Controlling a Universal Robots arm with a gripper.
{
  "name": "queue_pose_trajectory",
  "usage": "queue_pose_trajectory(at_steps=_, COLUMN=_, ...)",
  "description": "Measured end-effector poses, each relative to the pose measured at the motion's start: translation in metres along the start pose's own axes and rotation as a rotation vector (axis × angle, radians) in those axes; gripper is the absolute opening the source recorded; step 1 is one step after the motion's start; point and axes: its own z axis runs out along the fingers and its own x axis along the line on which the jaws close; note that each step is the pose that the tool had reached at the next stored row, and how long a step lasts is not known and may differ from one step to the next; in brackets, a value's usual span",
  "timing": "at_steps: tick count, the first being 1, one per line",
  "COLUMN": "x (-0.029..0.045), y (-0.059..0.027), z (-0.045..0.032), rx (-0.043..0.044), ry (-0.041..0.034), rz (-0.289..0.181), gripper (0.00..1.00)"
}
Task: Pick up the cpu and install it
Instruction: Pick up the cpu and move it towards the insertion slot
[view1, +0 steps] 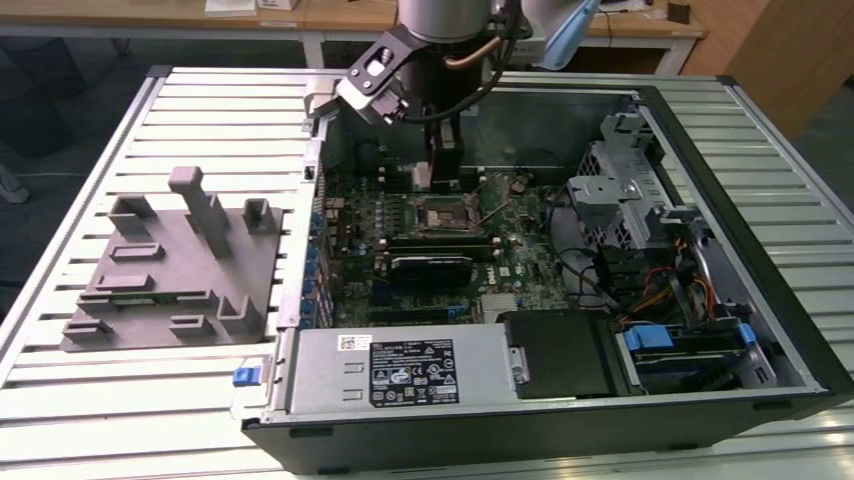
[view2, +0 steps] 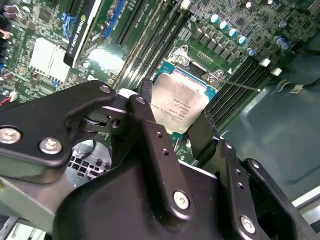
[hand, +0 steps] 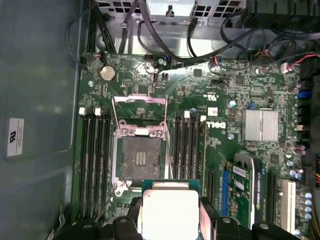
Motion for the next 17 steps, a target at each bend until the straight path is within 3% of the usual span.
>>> queue_pose_trajectory(at_steps=5, x=0.0061, y=0.0068, z=0.0093, rx=0.0003, ry=-0.0007, rz=0.000, gripper=0.54)
queue_pose_trajectory(at_steps=17, x=0.0092, y=0.0088, z=0.0295, rx=0.0003, ry=-0.0014, rz=0.000, gripper=0.54)
